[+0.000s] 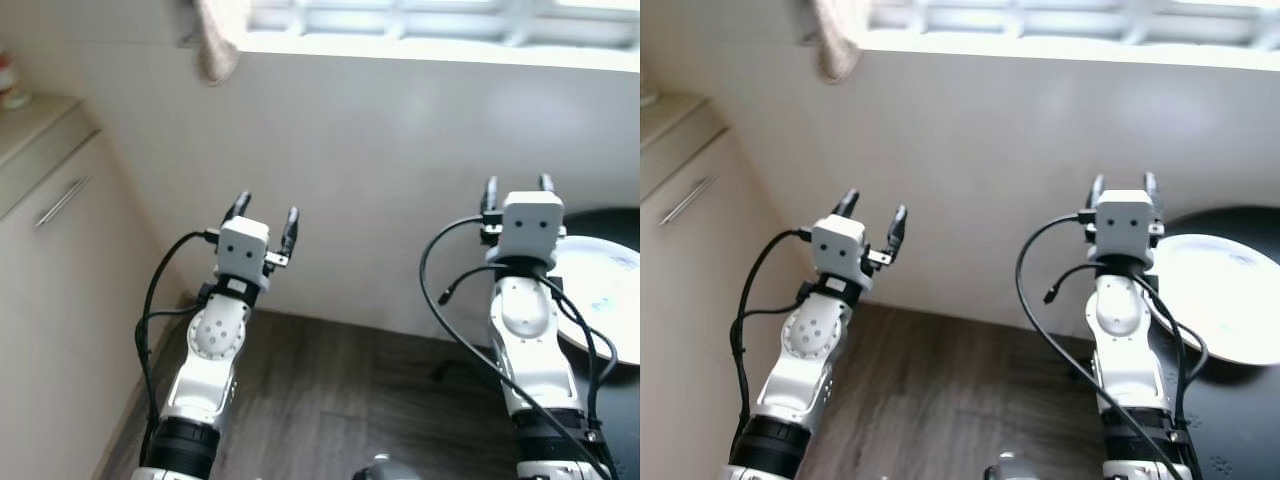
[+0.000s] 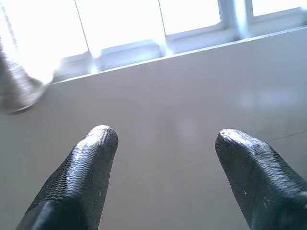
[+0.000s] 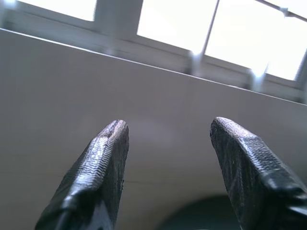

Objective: Kitchen organization

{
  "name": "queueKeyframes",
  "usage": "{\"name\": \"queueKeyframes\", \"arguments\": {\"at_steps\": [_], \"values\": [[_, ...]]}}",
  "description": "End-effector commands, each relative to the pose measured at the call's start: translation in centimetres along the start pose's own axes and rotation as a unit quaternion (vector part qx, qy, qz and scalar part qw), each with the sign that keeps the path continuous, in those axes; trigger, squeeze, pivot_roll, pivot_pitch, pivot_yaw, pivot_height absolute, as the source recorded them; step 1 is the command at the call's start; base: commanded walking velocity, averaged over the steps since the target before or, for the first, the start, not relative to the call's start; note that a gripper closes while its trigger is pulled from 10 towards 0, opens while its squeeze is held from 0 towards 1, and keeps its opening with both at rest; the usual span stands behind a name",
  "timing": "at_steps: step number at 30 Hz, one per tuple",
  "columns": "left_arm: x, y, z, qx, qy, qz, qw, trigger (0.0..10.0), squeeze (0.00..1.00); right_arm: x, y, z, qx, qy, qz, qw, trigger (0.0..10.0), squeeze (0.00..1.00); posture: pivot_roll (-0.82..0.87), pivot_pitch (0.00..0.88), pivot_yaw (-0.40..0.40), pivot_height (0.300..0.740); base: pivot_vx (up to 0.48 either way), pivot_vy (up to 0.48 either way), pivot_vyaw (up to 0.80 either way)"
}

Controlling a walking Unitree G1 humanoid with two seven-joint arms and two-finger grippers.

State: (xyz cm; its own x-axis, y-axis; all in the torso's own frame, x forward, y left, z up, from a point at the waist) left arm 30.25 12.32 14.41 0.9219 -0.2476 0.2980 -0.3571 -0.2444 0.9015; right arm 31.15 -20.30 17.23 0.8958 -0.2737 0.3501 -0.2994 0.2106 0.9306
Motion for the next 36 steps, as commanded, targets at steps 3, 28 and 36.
{"name": "queueKeyframes", "arguments": {"at_steps": [3, 28, 36], "values": [[-0.2, -0.3, -0.6, 0.006, 0.009, -0.006, 1.0, 10.0, 0.0, 0.1, -0.4, 0.0, 0.012, -0.014, -0.017, 1.0, 10.0, 0.0, -0.09, 0.023, 0.023, 0.74, 0.0, 0.0, -0.8], [-0.1, -0.7, -0.7, 0.007, 0.013, -0.018, 1.0, 10.0, 0.0, 0.2, -3.7, 0.7, 0.069, -0.021, -0.139, 0.988, 10.0, 0.0, -0.09, 0.014, 0.029, 0.74, 0.0, 0.0, -0.44], [-0.1, -0.8, -0.9, 0.011, 0.017, -0.02, 1.0, 10.0, 0.0, -0.3, -6.4, 0.6, 0.11, -0.032, -0.231, 0.966, 10.0, 0.0, -0.08, 0.017, 0.024, 0.74, 0.0, 0.0, 0.0]]}}
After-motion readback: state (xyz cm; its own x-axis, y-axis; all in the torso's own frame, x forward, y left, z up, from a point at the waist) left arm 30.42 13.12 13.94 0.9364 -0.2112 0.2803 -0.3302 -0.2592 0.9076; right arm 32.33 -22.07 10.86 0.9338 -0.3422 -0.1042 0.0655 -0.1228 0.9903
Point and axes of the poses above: a point about 5 cm out from each wrist's last joint towards the gripper, its own x axis pointing out of the wrist towards the gripper, its own y axis along the axis of the wrist's last joint, z = x × y, the point moved 1 cm from there along x, pointing out of the wrist towards the gripper, and after that the axes turned 6 degrees about x, right-handed, at the moved point
